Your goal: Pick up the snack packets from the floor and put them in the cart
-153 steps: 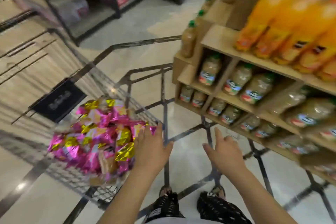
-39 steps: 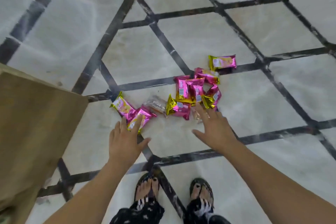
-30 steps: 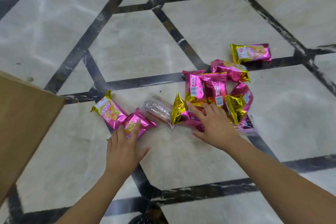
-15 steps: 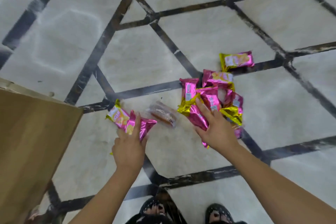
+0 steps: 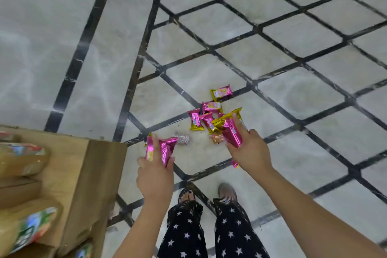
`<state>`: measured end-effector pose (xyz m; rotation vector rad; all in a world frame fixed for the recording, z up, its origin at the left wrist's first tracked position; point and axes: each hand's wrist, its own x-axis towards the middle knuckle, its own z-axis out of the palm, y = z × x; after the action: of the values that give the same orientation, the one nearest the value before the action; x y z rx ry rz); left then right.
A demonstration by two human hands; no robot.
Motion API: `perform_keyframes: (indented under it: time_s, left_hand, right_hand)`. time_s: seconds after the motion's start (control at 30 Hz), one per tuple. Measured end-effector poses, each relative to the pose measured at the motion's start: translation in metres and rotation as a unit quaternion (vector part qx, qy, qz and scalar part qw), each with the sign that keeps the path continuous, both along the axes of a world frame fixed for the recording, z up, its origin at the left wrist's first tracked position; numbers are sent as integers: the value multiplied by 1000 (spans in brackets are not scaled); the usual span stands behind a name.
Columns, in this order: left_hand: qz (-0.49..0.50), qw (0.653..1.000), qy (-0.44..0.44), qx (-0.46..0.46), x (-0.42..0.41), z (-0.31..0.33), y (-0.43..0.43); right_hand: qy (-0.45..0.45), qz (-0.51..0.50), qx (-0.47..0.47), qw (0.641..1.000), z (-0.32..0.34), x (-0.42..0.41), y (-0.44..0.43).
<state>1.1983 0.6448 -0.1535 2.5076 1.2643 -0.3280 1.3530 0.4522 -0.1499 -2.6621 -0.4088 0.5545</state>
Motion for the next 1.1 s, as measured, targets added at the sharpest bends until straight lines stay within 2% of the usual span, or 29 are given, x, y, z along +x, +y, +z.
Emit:
perform_keyframes:
  time_s: [0.2, 0.37, 0.47, 0.57, 0.67, 0.83, 0.9, 1.0, 1.1]
  left_hand:
    - [-88, 995, -42, 3, 15, 134, -19]
    - [-159, 982, -99, -19, 25, 182, -33]
    - [-255, 964, -79, 7, 30, 195, -41]
    - [-345, 934, -61, 68, 30, 204, -49]
    - [-414, 905, -50, 81, 23, 210, -58]
    - [-512, 858, -34, 21, 1, 204, -96]
    - [-559, 829, -30, -6, -11, 198, -118]
    - [-623, 781, -26, -37, -33, 196, -157]
    - [-681, 730, -28, -36, -58, 197, -196]
  right_hand:
    - [-4, -84, 48, 995, 133, -19, -38]
    - [-14, -220, 116, 968, 170, -60, -67]
    - [-29, -311, 118, 943, 179, -89, -80]
    - [-36, -398, 144, 905, 192, -132, -90]
    - [-31, -483, 165, 860, 202, -179, -96]
    - [1, -574, 147, 806, 194, -250, -117]
    - [0, -606, 142, 783, 195, -280, -130]
    - [-10, -667, 156, 729, 191, -330, -151]
    - [-9, -717, 151, 680, 182, -383, -168]
